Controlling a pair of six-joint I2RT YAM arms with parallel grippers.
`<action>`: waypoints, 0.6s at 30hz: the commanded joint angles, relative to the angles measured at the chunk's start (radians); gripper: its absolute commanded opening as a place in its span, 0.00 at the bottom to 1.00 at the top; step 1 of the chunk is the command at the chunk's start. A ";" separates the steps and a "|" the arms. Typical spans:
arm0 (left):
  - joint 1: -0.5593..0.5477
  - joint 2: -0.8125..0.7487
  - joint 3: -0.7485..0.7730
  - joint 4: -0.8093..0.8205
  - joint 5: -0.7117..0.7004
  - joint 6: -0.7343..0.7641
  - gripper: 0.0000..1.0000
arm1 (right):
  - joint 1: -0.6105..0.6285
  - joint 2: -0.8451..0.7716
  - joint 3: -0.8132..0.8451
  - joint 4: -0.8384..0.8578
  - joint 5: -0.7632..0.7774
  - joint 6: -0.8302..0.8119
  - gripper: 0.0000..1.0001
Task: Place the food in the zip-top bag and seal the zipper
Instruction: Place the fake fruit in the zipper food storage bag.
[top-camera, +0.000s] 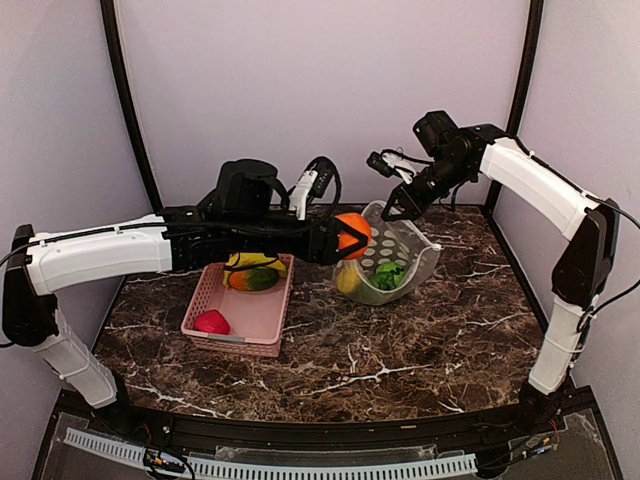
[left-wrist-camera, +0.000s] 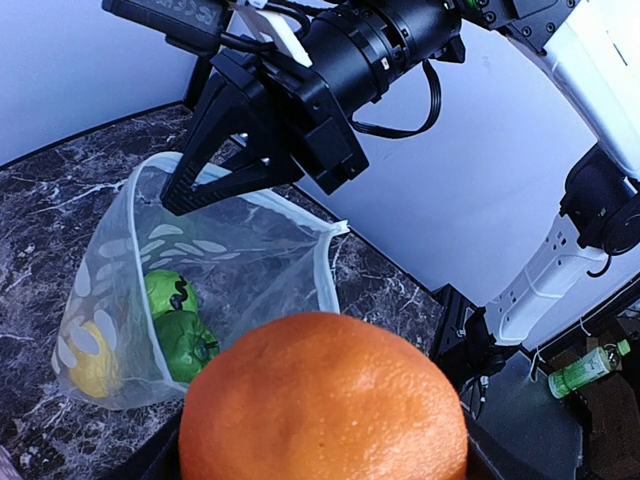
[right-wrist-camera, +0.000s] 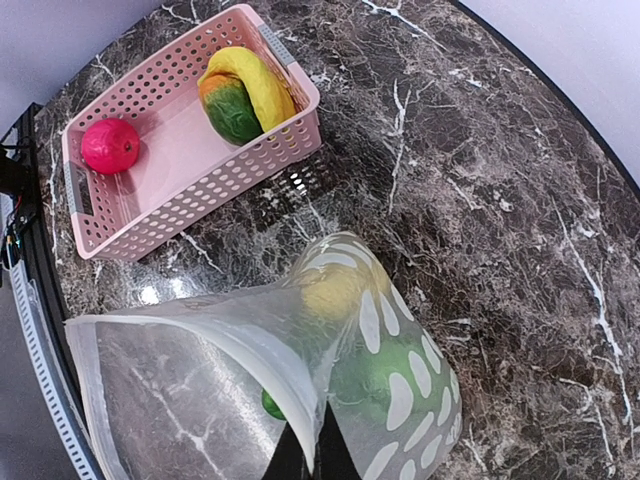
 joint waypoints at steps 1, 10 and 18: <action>-0.027 0.052 0.057 0.053 0.013 -0.016 0.59 | 0.007 0.007 0.038 0.015 -0.067 0.039 0.00; -0.059 0.211 0.220 -0.060 -0.036 -0.025 0.59 | 0.007 -0.017 -0.004 0.032 -0.068 0.046 0.00; -0.060 0.301 0.285 -0.113 -0.175 -0.056 0.61 | 0.007 -0.042 -0.027 0.039 -0.082 0.060 0.00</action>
